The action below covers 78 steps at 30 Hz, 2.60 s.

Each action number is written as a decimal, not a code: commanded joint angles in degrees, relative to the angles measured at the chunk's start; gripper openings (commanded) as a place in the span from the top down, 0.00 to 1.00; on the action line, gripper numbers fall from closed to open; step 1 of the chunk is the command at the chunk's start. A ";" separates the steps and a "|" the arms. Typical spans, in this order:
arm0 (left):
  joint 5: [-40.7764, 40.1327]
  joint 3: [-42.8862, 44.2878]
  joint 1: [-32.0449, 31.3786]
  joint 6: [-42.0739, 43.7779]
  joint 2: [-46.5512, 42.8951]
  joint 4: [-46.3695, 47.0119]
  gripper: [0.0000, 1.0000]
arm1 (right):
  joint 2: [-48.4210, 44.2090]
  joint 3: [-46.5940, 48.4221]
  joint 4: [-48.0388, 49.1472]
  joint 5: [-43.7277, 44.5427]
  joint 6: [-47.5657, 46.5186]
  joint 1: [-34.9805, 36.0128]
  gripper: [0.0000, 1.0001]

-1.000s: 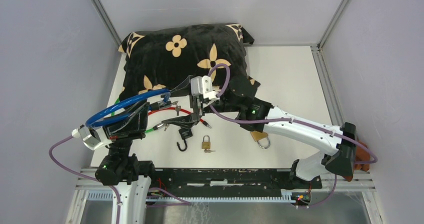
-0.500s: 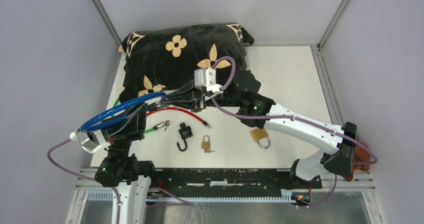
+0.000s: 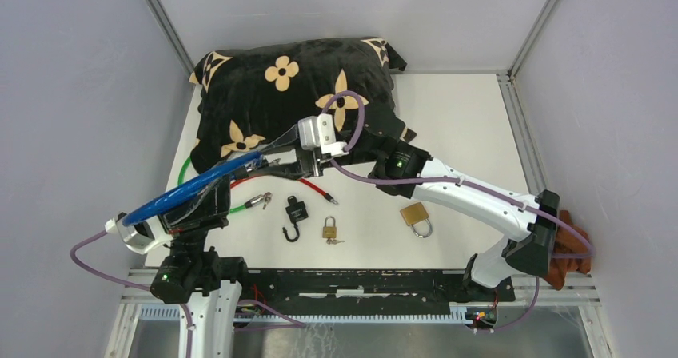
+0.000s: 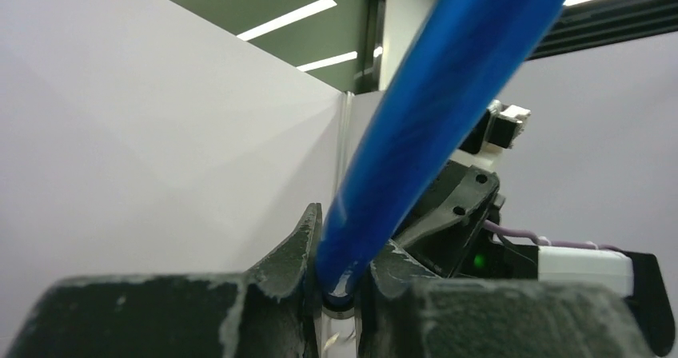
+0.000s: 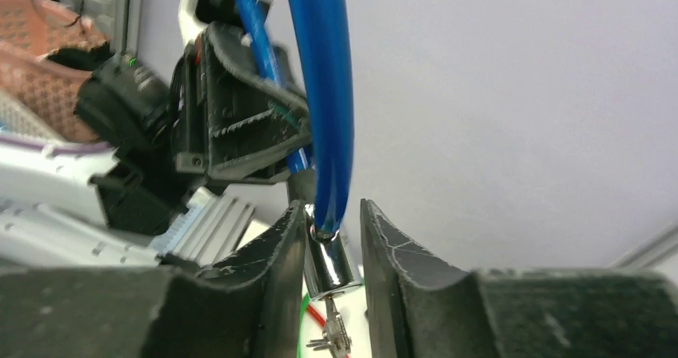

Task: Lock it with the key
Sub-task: Lock the lock.

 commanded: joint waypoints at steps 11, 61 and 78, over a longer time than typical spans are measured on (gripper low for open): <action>3.45 2.58 -0.39 -1.75 -0.08 0.84 0.98 | 3.50 3.46 -14.16 -3.27 -5.52 -0.32 0.34; 9.17 -1.29 -0.92 -6.91 1.13 -0.06 0.58 | 3.80 5.41 -3.39 -4.87 1.69 -0.34 1.00; 2.97 -0.76 -0.82 -5.76 -0.05 -3.82 0.98 | -13.76 -21.52 5.75 19.30 -13.21 0.07 0.27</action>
